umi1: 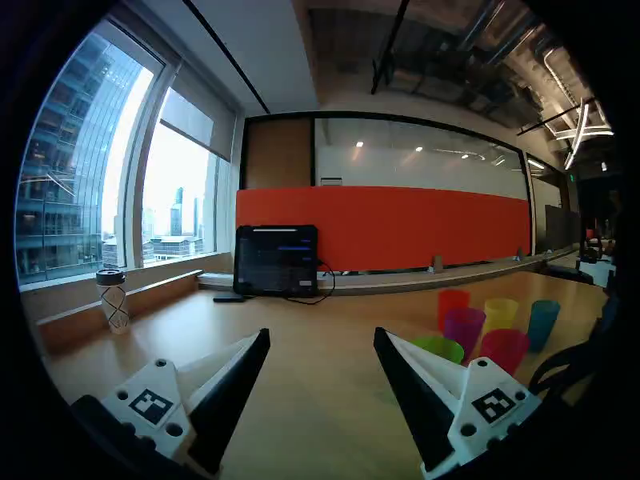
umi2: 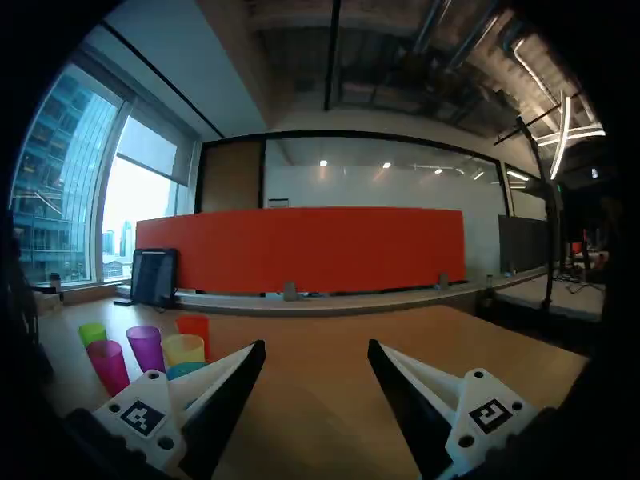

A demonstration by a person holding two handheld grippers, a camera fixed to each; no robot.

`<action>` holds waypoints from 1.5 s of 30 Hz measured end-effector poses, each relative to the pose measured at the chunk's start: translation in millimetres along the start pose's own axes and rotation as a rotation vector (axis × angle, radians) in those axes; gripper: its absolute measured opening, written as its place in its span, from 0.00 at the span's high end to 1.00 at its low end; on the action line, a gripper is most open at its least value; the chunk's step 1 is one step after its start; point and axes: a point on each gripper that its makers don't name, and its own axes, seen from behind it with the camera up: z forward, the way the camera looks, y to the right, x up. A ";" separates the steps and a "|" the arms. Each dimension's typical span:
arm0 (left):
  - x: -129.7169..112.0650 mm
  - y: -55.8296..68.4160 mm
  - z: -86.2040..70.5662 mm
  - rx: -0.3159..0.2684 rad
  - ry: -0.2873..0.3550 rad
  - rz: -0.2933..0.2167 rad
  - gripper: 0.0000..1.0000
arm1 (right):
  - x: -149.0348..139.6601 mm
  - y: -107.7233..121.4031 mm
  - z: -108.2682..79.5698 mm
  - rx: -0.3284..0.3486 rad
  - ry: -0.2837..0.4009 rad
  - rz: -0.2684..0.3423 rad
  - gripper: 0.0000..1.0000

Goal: Pour water

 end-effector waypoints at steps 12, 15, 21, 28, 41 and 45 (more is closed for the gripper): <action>0.5 0.9 0.3 0.000 0.000 0.000 0.04 | -7.7 -0.9 0.8 -0.005 -0.030 -0.018 0.01; 0.8 1.4 0.7 0.000 0.000 0.000 0.04 | -7.5 -0.6 0.9 -0.005 -0.031 -0.018 0.01; 0.7 2.0 0.8 0.000 0.000 0.000 0.04 | -8.6 -1.0 1.2 -0.004 -0.030 -0.018 0.01; 0.5 1.8 1.4 0.000 0.000 0.000 0.04 | -8.3 -1.2 1.8 -0.004 -0.033 -0.017 0.01; 0.2 -0.1 -0.2 0.001 0.000 0.000 0.04 | -7.4 -0.6 2.0 -0.004 -0.033 -0.018 0.01; 0.2 -0.3 0.1 0.000 0.000 0.000 0.04 | -8.0 -0.9 1.9 -0.004 -0.033 -0.018 0.01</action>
